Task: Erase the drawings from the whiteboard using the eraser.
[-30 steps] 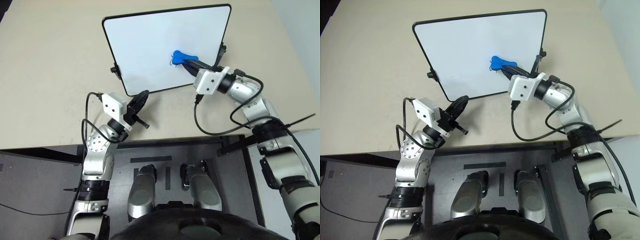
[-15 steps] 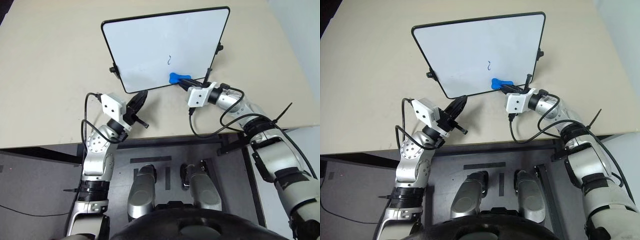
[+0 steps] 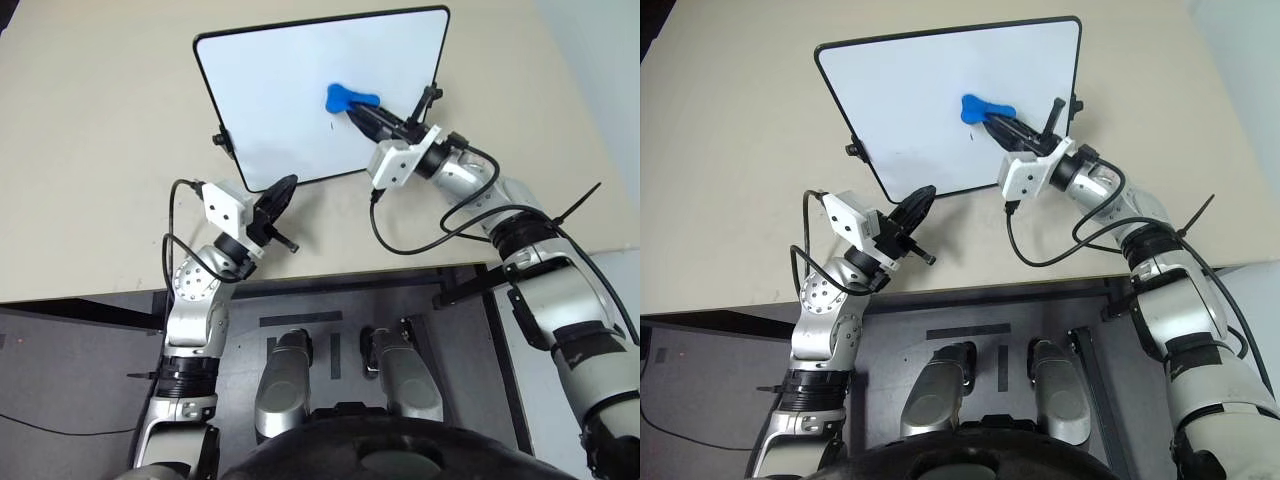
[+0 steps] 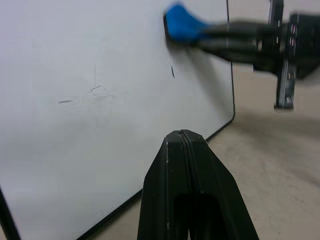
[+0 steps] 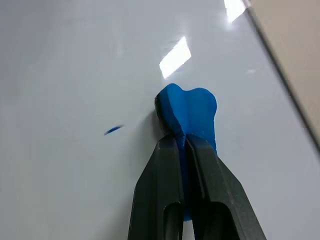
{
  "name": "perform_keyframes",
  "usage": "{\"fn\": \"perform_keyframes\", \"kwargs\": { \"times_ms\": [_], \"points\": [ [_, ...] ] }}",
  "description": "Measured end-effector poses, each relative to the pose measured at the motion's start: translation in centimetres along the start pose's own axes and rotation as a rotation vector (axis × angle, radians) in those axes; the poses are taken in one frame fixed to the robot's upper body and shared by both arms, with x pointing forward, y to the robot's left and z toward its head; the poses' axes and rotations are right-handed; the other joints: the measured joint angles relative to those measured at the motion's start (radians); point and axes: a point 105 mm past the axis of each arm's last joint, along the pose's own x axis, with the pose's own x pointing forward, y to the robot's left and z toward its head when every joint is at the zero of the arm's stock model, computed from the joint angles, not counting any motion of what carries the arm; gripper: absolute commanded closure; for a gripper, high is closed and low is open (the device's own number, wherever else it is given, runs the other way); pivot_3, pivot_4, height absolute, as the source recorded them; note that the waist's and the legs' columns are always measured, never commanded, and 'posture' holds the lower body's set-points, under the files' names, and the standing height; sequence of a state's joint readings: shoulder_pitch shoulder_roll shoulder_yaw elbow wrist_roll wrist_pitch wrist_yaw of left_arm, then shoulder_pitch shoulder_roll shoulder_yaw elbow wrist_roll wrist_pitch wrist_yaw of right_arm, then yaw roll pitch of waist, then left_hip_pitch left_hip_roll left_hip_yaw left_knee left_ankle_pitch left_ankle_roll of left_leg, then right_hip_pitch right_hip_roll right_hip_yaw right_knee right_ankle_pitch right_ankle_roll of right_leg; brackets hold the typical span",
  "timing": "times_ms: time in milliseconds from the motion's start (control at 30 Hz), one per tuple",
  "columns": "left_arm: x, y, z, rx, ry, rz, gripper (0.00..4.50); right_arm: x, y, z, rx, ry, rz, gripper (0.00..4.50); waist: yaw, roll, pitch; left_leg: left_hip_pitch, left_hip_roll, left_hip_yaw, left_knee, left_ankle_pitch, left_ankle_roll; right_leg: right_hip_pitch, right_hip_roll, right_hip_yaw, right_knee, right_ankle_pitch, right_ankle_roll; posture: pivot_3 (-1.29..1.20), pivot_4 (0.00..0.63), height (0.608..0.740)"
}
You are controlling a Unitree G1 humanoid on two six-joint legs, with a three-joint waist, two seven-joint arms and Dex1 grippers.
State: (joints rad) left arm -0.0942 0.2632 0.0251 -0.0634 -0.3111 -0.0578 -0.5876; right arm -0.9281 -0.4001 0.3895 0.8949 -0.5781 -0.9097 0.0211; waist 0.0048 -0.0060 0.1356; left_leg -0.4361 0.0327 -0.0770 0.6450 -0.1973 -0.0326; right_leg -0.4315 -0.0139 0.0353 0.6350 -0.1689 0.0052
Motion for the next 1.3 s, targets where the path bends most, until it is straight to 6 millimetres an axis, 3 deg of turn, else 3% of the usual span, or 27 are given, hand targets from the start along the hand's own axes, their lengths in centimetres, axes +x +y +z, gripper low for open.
{"fn": "perform_keyframes", "kwargs": {
  "times_ms": [133, 400, 700, 800, 900, 1033, 1167, 1300],
  "points": [
    [0.0, 0.1, -0.1, -0.003, 0.003, 0.002, 4.50, -0.1, 0.6, -0.2, 0.016, 0.008, 0.023, 4.49, 0.000, 0.000, 0.000, 0.000, 0.000, 0.000, 0.000, 0.000, 0.000, 0.001, 0.000, 0.000, -0.002, 0.000, 0.000, 0.00, 0.150, 0.740],
    [0.1, 0.1, 0.0, 0.003, -0.004, 0.001, 4.50, -2.7, 6.2, -2.0, 0.126, 0.125, 0.189, 4.49, 0.000, 0.000, 0.000, 0.000, 0.000, 0.000, 0.000, -0.004, -0.006, 0.001, 0.000, 0.000, -0.002, 0.002, 0.000, 0.00, 0.150, 0.740],
    [0.1, 0.0, 0.0, 0.004, -0.004, -0.001, 4.50, -3.3, 6.2, -1.9, 0.131, 0.121, 0.207, 4.49, -0.001, 0.000, 0.000, 0.000, 0.000, 0.000, 0.000, -0.004, -0.006, 0.001, 0.000, 0.000, -0.004, 0.001, 0.001, 0.00, 0.150, 0.740],
    [0.1, 0.0, -0.1, 0.004, 0.000, 0.001, 4.50, -5.1, 6.2, -1.3, 0.202, 0.109, 0.230, 4.49, 0.006, 0.000, 0.000, -0.002, 0.000, 0.001, 0.000, -0.004, -0.006, 0.001, 0.000, 0.000, -0.006, -0.001, 0.004, 0.00, 0.150, 0.740],
    [-0.3, 0.1, -0.3, 0.002, 0.011, 0.005, 4.50, -8.2, 6.2, -0.1, 0.329, 0.127, 0.262, 4.49, 0.014, 0.000, 0.000, -0.005, 0.000, 0.003, 0.002, -0.003, 0.001, 0.001, -0.001, -0.001, -0.008, -0.005, 0.006, 0.00, 0.150, 0.740],
    [-0.7, 0.1, -0.5, -0.002, 0.023, 0.008, 4.50, -12.0, 5.0, 1.7, 0.489, 0.197, 0.317, 4.49, 0.015, -0.001, -0.001, -0.006, -0.001, 0.004, 0.002, -0.005, 0.005, 0.001, -0.001, -0.001, -0.009, -0.010, 0.008, 0.00, 0.150, 0.740],
    [-0.6, 0.0, -0.5, -0.006, 0.020, -0.004, 4.50, -14.5, 4.9, 1.7, 0.545, 0.326, 0.351, 4.49, 0.011, -0.002, -0.001, 0.000, 0.000, 0.004, 0.002, -0.006, 0.004, 0.005, 0.000, -0.001, -0.008, -0.011, 0.008, 0.00, 0.150, 0.740],
    [-0.1, -0.1, -0.2, -0.001, 0.009, -0.027, 4.50, -15.5, 6.1, 1.6, 0.597, 0.400, 0.375, 3.27, 0.010, -0.002, -0.001, 0.001, 0.000, 0.004, 0.002, -0.003, 0.006, 0.006, 0.000, 0.000, -0.007, -0.011, 0.009, 0.00, 0.150, 0.740]
  ]
}}
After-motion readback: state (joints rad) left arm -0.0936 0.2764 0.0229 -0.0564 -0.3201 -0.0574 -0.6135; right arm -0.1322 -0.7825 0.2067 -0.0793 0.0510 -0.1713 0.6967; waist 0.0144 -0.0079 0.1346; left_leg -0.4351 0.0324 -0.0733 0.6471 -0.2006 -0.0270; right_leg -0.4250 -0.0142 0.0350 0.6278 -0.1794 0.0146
